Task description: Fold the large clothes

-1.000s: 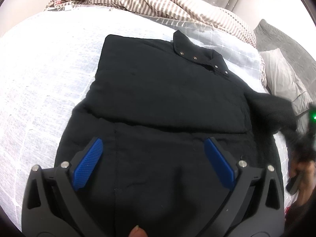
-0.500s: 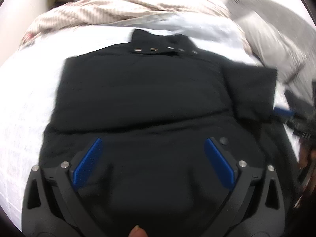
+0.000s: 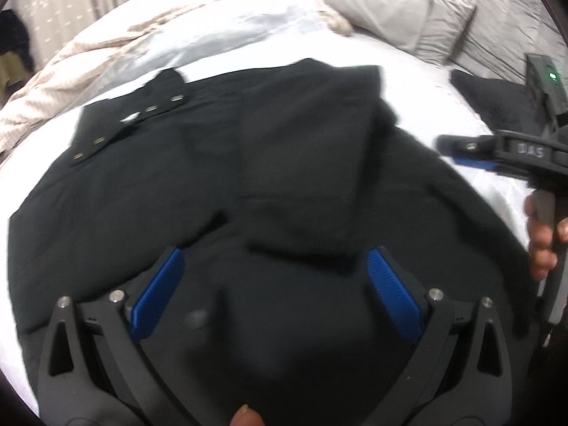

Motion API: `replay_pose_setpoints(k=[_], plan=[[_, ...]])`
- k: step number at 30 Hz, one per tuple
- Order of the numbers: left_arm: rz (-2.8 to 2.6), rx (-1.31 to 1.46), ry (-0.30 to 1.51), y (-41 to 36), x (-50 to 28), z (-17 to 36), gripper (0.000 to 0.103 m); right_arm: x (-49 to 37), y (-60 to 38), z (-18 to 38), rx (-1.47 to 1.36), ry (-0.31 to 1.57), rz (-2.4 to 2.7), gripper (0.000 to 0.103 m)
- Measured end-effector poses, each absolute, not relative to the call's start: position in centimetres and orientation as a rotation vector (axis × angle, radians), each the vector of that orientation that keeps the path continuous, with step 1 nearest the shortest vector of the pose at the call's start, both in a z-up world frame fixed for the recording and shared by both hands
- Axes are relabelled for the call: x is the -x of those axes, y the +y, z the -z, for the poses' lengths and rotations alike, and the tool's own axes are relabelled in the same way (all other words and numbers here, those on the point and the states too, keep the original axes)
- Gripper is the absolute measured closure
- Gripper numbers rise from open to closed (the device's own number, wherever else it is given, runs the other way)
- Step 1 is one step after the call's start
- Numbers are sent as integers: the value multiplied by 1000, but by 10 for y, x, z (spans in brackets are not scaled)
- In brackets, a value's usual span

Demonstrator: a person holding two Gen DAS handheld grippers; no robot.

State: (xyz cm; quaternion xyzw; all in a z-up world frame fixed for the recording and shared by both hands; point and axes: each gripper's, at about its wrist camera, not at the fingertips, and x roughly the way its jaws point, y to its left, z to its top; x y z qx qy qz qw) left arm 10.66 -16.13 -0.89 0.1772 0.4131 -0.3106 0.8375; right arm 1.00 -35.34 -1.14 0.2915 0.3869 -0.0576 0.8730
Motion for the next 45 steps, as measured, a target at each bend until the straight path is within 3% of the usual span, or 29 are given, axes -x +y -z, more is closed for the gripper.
replay_pose_setpoints(k=[9,11,13,15,22,30,32,34,35,39,45], plan=[[659,-411,925,-201,-106,30,4,1,-367,17,-664,819,128,40],[630,-392,944,-198,-115,30,20,0,-367,17,-675,818,125,40],[637,-325,970,-191,-124,26,46,-2,-365,18,-672,822,125,40],[685,-197,1003,-177,-134,19,60,-4,-362,20,-661,832,127,40],[631,47,936,-104,-153,-8,77,-9,-356,24,-643,852,132,40],[446,206,937,-10,-177,-6,75,-15,-351,26,-625,867,134,40],[441,285,939,7,-180,-4,61,-14,-353,25,-632,861,139,40],[445,352,919,20,-180,-4,39,-14,-355,24,-640,854,147,40],[448,385,909,25,-182,-4,37,-14,-356,24,-643,851,153,40],[457,449,930,25,-192,4,32,-14,-360,28,-653,851,173,40],[516,438,1044,-15,-212,32,32,-13,-367,28,-639,841,216,40]])
